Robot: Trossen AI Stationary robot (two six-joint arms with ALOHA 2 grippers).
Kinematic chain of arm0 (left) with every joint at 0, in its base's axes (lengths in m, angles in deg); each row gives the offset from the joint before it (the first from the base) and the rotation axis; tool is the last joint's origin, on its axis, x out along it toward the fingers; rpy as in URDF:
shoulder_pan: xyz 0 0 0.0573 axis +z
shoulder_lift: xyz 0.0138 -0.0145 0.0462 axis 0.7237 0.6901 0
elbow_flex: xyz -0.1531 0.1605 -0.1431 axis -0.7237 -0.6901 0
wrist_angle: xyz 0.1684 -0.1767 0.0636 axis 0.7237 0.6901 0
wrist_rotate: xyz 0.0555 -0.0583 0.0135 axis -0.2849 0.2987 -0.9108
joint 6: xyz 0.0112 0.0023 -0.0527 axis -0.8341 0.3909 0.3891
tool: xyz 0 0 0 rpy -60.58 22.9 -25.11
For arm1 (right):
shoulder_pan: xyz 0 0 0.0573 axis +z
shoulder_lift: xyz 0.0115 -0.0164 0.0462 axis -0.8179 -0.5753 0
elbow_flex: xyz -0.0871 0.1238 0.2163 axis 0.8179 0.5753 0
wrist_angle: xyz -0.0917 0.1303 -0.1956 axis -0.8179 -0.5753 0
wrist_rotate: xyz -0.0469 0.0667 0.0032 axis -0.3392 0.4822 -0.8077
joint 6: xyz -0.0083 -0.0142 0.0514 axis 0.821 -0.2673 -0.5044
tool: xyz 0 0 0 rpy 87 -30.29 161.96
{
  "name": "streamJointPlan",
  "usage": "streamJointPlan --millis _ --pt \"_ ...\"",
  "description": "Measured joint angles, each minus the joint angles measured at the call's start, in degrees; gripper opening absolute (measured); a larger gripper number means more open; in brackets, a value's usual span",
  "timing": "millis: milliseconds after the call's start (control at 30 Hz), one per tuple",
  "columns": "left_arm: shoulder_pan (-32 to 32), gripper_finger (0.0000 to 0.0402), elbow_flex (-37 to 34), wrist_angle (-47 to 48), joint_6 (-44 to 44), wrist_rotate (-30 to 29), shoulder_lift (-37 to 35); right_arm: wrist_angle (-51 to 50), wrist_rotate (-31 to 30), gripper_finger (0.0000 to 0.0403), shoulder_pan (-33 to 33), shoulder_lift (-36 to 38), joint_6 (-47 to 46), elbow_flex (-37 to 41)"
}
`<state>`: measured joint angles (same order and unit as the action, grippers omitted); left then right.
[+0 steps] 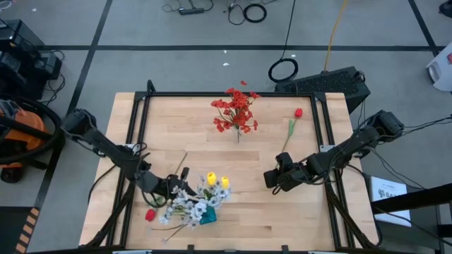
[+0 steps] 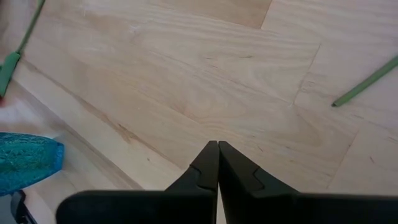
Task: Sort flowers into vase by color
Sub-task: Put the top red tulip into the transparent flower vase
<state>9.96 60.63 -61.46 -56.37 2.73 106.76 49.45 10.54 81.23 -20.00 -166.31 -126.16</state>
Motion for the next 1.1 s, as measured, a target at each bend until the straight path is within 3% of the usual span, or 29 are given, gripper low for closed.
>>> streamJointPlan --millis 167,300,533,733,900,1100 --pt "0.0 0.0075 0.0 11.3 2.0 -0.7 -5.6 0.0 0.0 0.0 0.0 0.0 -0.9 0.0" --pt "0.1 0.0073 0.0 23.1 11.4 -5.4 -11.1 0.6 -0.1 0.0 -0.1 0.9 -0.9 0.0" --pt "0.1 0.0072 0.0 45.4 25.5 -8.0 -18.5 -1.7 -3.5 0.0 -4.1 4.6 1.6 0.0" --pt "0.2 0.0072 0.0 59.5 42.5 -9.3 -19.6 -5.5 -10.1 0.0 -12.1 7.6 2.3 0.0" --pt "1.5 0.0072 0.0 67.3 52.7 -9.2 -19.6 -9.8 -6.4 0.0 -21.2 8.9 4.7 0.0" --pt "3.0 0.0072 0.0 68.0 52.8 -9.2 -19.6 -16.6 -1.0 0.0 -31.4 8.9 8.6 0.0"
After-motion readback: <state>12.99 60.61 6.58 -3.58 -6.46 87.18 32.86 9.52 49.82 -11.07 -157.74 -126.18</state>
